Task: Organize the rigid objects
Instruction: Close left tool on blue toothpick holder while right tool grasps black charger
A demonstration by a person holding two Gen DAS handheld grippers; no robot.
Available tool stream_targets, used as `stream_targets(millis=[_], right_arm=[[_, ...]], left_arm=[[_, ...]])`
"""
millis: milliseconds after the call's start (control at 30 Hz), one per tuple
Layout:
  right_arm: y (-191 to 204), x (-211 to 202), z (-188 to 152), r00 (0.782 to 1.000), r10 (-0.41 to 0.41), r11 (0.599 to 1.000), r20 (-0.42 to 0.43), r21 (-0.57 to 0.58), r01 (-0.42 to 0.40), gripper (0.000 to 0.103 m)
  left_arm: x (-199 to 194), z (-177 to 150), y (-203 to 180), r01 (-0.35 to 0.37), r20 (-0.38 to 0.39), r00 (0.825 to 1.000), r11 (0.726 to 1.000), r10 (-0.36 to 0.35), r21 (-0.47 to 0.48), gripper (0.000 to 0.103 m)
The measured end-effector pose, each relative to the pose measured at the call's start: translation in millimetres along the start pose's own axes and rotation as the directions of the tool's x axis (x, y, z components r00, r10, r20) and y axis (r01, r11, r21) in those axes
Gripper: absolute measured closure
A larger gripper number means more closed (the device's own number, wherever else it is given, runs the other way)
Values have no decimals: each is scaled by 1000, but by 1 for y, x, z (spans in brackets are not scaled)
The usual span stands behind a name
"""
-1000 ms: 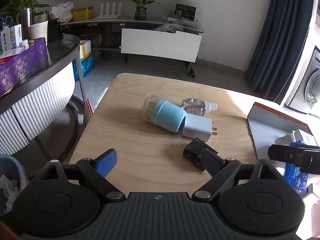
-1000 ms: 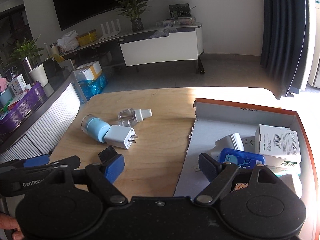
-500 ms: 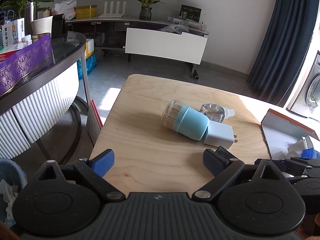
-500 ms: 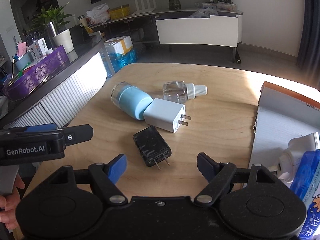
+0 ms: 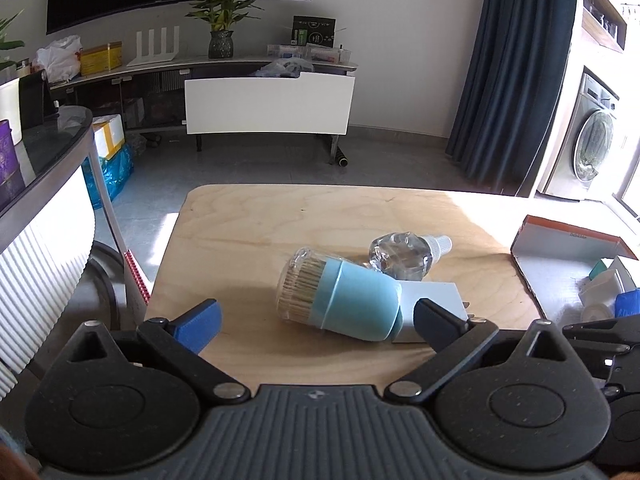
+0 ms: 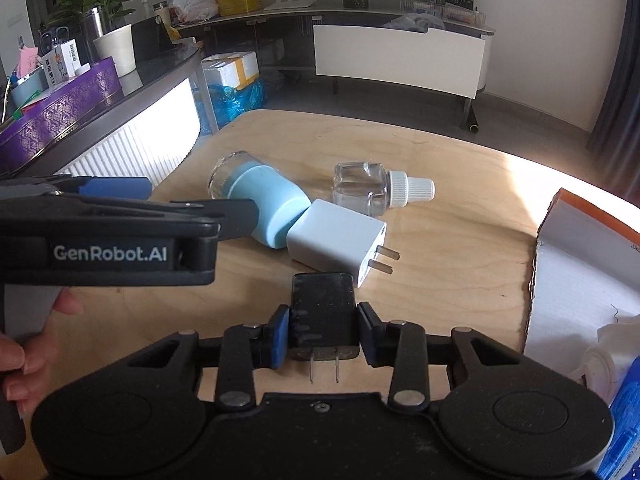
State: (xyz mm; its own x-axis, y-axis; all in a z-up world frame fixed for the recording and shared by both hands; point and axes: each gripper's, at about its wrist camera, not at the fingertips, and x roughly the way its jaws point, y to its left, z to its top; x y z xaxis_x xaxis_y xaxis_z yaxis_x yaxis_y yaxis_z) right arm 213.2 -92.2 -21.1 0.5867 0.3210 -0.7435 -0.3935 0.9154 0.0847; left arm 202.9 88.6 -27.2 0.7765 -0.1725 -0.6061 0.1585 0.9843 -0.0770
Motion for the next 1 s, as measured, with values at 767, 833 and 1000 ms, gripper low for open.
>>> stream_targets(millis=[767, 833, 1000], right_arm=[[-9, -14, -16, 999, -48, 999, -9, 22, 48, 58], [-8, -13, -16, 999, -47, 999, -9, 19, 48, 56], [-5, -14, -18, 999, -46, 999, -7, 7, 47, 51]], left_arm=[[51, 7, 7, 3, -16, 1000, 998, -2, 65, 0], [51, 7, 7, 23, -4, 1000, 998, -22, 58, 10], [42, 3, 3, 8, 6, 1000, 998, -9, 64, 24]])
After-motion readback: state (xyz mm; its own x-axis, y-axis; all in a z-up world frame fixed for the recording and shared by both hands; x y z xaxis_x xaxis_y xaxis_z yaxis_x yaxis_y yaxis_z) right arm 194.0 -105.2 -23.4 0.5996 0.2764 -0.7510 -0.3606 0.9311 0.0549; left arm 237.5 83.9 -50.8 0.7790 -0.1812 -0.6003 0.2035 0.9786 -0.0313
